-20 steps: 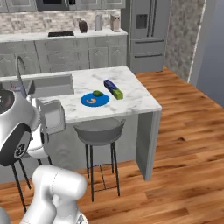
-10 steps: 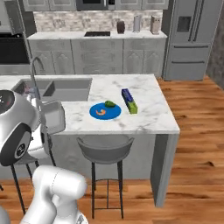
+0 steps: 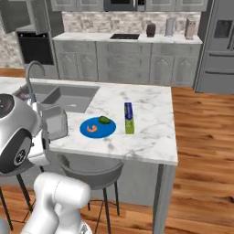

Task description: Retrieve the tupperware and aluminum foil from the cabinet and place them on the dining counter near the plate with shrimp and avocado to prepare for storing leftovers.

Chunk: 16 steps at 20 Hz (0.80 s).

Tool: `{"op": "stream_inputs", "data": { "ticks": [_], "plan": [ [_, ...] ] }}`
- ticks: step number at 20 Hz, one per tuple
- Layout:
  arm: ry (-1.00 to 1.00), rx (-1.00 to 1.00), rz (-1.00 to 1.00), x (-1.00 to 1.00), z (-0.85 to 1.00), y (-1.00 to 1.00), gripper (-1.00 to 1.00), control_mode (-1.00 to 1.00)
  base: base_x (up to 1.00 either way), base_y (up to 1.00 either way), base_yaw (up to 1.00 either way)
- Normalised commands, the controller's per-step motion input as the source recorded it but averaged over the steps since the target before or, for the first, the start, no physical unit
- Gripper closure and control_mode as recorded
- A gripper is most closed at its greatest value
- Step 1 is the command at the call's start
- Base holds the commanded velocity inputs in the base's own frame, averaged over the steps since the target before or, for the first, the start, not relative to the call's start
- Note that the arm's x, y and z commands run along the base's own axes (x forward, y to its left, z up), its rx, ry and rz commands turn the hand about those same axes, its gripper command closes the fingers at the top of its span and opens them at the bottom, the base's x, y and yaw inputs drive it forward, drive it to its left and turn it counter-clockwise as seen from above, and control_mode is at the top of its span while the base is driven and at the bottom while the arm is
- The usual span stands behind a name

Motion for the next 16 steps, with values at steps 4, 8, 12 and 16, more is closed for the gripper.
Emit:
{"op": "stream_inputs", "data": {
  "ticks": [4, 8, 12, 16],
  "plan": [
    [0.0, 0.0, 0.0, 0.0, 0.0, 0.0, 1.0, 1.0, 0.53, -0.63, 0.3],
    [0.0, 0.0, 0.0, 0.0, 0.0, 0.0, 1.0, 1.0, 0.62, -0.14, 0.19],
    [0.0, 0.0, 0.0, 0.0, 0.0, 0.0, 1.0, 1.0, 0.61, 0.04, 0.09],
    [0.0, 0.0, 0.0, 0.0, 0.0, 0.0, 1.0, 1.0, 0.63, 0.21, 0.02]
  ]
}}
